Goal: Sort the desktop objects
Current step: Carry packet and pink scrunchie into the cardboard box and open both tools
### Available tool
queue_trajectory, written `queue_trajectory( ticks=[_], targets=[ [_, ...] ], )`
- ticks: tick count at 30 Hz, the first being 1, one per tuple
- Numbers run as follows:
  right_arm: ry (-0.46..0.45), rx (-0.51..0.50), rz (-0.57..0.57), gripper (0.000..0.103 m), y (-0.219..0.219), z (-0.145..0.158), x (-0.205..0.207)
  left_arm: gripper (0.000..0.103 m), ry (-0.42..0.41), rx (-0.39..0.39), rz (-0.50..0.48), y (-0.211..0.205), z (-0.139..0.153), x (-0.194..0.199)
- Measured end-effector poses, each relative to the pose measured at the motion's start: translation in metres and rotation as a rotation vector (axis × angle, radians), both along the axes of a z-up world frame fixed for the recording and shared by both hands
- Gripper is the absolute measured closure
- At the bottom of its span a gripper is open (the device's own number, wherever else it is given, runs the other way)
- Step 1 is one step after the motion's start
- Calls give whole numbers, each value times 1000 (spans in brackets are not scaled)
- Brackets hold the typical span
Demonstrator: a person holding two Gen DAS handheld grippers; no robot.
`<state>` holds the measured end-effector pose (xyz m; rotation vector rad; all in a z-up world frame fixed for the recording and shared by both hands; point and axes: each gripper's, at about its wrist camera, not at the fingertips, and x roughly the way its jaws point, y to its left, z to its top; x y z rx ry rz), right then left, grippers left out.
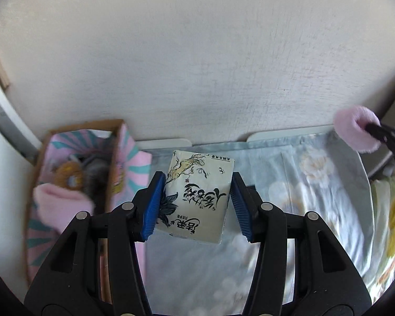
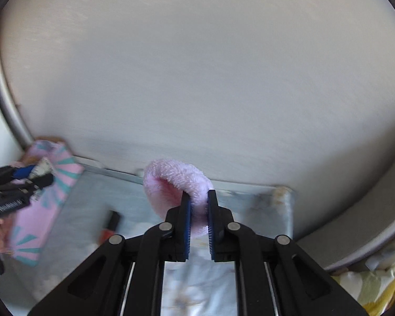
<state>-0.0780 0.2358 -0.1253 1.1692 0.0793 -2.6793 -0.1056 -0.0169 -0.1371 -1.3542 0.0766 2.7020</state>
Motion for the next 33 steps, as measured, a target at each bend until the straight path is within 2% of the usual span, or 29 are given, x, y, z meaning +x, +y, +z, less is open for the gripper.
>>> queue_trajectory(
  ticks=[1,6,7,9,11,15,19,24,33],
  targets=[
    [0,-2,23,93,-5,6,11,56,-6,5,-1,-7,8,0],
    [27,32,169,93,-46,39,-7,56,-12,13,31,-42,37,16],
    [32,30,192,93,-53,43,-10,56,-8,14,42,-48,32,14],
    [46,30,249,93,-80,50,-17,56,-5,16,78,-71,45,20],
    [49,18,312,93,-116,54,-27,56,5,15,115,-87,48,25],
    [33,-2,416,93,-158,62,-34,56,5,20,197,-126,53,39],
    [-8,-20,509,93,-203,61,-45,56,-10,28,262,-153,44,48],
    [-43,30,607,93,-258,49,-55,56,-50,35,308,-175,26,57],
    [-136,42,664,93,-315,20,-71,56,-125,23,345,-191,-14,64]
  ],
)
